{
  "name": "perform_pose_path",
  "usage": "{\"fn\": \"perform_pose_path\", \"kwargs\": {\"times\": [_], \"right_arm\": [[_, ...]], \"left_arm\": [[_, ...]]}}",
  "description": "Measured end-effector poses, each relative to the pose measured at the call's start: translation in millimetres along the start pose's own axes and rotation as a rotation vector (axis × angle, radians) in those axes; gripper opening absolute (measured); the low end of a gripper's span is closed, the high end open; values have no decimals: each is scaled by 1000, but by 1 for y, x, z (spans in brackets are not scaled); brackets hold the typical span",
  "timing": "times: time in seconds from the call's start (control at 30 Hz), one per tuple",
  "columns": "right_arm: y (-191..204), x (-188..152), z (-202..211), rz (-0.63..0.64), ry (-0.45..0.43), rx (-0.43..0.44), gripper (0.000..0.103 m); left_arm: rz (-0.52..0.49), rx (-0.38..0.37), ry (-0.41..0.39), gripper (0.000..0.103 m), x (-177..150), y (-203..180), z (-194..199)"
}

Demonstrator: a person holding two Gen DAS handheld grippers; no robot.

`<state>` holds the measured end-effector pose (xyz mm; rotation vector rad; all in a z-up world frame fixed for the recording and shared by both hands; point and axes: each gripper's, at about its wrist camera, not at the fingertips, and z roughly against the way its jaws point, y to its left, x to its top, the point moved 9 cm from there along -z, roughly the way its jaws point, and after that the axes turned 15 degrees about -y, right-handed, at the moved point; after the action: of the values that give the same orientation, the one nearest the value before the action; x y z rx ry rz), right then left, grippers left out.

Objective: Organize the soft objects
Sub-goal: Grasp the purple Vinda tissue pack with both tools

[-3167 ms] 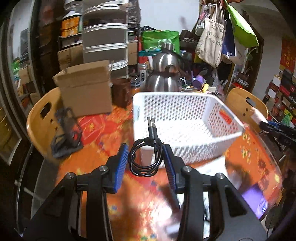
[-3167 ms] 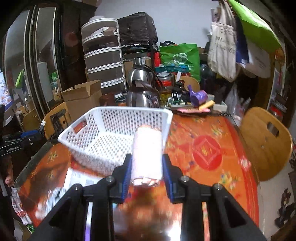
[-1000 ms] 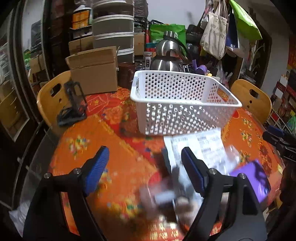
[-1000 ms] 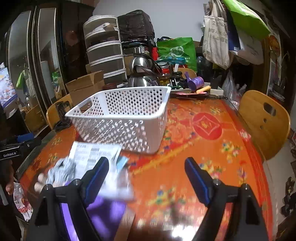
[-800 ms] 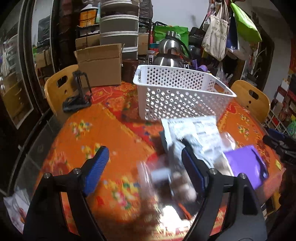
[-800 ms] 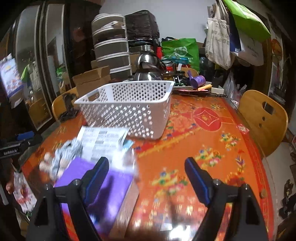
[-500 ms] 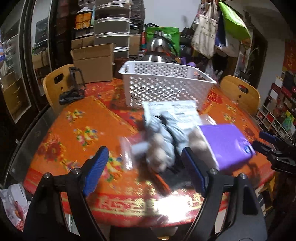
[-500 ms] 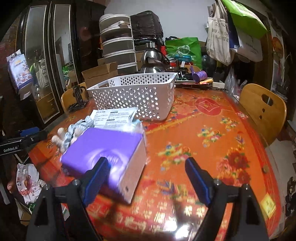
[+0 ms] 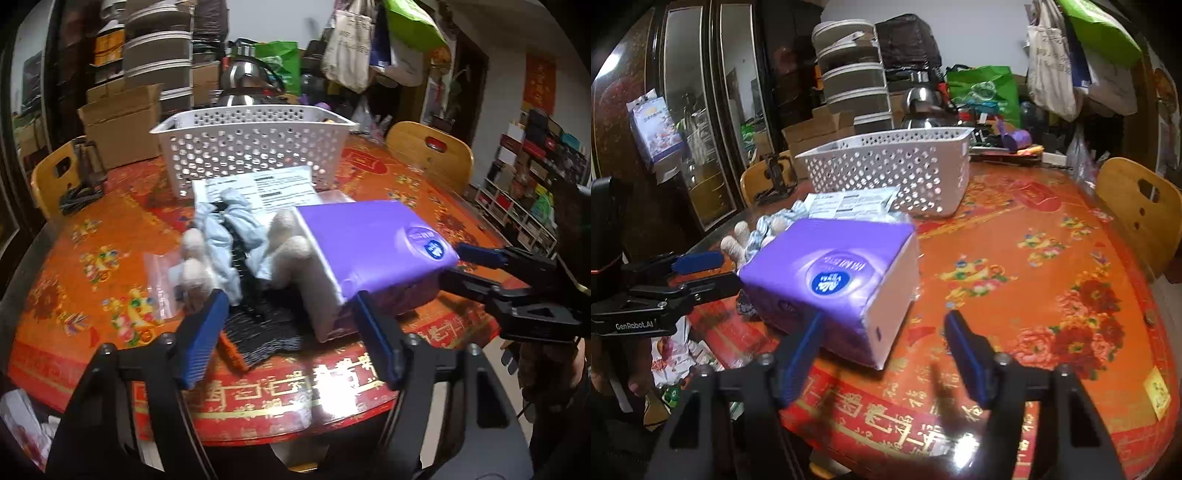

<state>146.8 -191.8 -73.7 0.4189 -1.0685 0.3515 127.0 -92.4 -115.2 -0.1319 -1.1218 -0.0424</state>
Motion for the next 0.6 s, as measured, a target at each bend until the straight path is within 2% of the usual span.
{"fn": "perform_pose_path", "kwargs": {"times": [0.2, 0.37, 0.47, 0.6], "right_arm": [[7, -3, -6, 1, 9, 36, 52], [14, -4, -11, 5, 20, 79, 40], [15, -4, -13, 9, 23, 88, 39], [15, -5, -12, 4, 24, 92, 38]], "left_arm": [[-13, -62, 21, 45, -4, -11, -8], [-17, -119, 36, 38, -6, -21, -12], [-17, -152, 38, 29, -7, -27, -15], [-17, -185, 46, 28, -8, -34, -19]]}}
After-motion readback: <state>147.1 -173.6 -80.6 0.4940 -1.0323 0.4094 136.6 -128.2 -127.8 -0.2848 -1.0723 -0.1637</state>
